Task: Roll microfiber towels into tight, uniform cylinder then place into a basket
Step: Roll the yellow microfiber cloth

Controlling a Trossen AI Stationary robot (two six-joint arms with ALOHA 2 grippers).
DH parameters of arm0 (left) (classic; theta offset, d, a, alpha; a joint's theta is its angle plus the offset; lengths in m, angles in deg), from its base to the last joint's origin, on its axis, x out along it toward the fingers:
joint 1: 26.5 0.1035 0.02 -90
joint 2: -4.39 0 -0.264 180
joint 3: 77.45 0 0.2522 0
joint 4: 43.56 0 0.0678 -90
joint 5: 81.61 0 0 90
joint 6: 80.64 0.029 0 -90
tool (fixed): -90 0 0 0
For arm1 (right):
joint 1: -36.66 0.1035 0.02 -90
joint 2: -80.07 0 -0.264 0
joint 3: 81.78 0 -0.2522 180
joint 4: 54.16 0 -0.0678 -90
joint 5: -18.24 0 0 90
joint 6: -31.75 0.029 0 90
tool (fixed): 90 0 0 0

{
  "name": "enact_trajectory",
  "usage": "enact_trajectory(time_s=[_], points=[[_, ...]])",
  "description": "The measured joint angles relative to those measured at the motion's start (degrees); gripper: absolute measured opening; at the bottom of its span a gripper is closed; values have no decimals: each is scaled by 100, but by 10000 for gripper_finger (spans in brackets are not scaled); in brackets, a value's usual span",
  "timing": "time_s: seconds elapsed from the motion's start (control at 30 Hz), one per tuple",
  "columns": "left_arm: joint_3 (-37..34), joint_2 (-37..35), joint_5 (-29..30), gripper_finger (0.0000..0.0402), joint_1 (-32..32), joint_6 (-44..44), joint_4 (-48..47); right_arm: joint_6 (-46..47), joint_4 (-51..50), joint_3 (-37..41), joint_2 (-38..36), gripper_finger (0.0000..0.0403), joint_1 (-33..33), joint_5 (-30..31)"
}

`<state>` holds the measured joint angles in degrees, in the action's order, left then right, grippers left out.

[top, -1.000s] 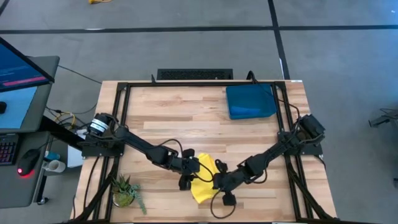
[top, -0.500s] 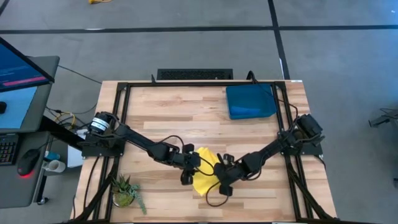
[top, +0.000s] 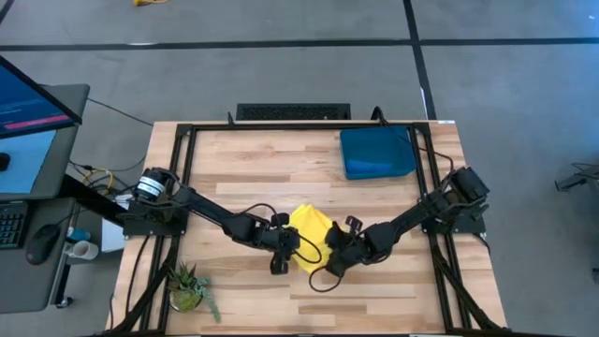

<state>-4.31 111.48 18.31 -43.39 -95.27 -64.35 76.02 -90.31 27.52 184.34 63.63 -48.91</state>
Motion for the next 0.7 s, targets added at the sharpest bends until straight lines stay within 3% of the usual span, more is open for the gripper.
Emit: enact_trajectory(time_s=[0.37,0.7], points=[[0,-1,374,146,154,224,40,223,-944,-17,-1119,22,397,445],[0,-4,405,146,117,343,166,375,-1044,54,-971,28,781,373]])
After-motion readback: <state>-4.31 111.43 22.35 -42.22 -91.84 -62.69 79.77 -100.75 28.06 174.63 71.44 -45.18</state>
